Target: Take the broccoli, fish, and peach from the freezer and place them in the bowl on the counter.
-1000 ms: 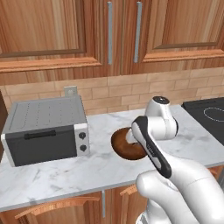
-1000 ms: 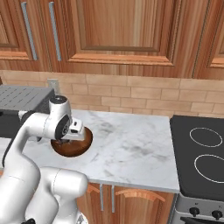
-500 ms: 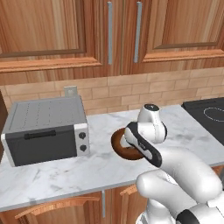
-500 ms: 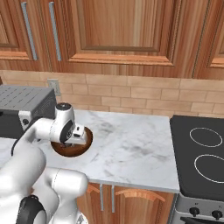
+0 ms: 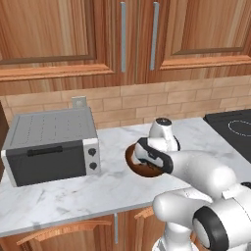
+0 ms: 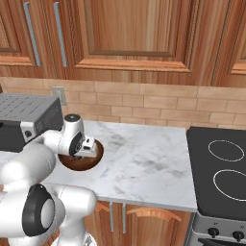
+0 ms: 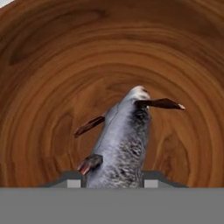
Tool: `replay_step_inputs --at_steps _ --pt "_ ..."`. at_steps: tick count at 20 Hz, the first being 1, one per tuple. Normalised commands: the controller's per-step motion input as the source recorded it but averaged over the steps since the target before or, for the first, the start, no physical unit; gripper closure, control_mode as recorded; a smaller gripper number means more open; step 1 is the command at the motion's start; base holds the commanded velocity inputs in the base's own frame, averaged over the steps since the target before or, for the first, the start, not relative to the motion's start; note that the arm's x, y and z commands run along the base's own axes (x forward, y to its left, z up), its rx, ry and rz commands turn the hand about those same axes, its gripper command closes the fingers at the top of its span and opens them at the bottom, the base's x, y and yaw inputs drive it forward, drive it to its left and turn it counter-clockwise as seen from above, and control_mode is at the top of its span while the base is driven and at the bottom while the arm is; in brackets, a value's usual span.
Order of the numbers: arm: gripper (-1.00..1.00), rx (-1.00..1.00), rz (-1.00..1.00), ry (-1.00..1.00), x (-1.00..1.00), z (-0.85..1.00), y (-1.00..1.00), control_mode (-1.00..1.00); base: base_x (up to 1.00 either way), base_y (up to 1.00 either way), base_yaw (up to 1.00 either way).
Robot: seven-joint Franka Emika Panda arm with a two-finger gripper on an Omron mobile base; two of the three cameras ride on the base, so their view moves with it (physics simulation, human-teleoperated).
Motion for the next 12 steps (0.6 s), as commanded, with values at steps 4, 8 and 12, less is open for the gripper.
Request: replay_step_inputs --at_steps 4,8,12 --pt "-1.0 0.0 0.0 0.0 0.21 -0.12 0.0 -1.0 0.0 0.0 0.0" --pt "-1.0 0.0 0.0 0.0 0.0 0.0 0.0 -1.0 0.0 0.0 0.0" --pt "-1.0 0.0 0.0 -0.01 -0.02 0.0 0.0 -1.0 0.0 0.0 0.0"
